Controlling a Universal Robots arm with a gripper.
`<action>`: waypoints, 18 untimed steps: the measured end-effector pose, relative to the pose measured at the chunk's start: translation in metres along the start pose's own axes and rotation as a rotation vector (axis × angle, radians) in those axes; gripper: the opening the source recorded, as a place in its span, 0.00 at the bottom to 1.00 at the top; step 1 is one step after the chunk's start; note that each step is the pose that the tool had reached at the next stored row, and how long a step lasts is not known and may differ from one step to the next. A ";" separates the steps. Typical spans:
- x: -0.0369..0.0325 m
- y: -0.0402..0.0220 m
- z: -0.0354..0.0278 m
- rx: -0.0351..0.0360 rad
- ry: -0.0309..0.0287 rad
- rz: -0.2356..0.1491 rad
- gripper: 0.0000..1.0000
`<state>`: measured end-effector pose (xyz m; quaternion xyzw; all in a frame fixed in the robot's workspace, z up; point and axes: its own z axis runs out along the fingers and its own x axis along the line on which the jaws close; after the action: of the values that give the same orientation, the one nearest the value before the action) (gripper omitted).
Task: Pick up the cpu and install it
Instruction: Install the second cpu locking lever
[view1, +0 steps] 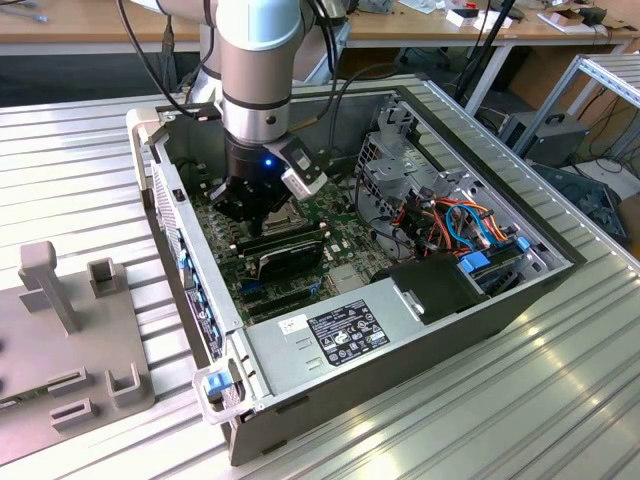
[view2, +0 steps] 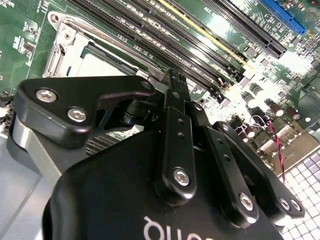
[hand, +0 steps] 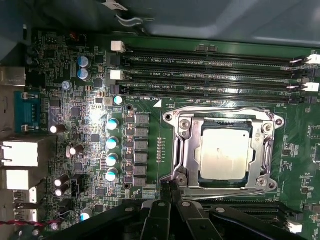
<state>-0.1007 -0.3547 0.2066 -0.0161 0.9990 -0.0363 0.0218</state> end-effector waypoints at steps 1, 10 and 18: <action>0.0002 0.0003 0.0004 0.0000 0.0000 0.000 0.11; 0.0013 0.0007 0.0034 0.0000 0.0001 0.000 0.11; 0.0012 0.0027 0.0034 -0.0002 -0.0002 0.000 0.11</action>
<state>-0.1019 -0.3523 0.2030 -0.0161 0.9990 -0.0362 0.0219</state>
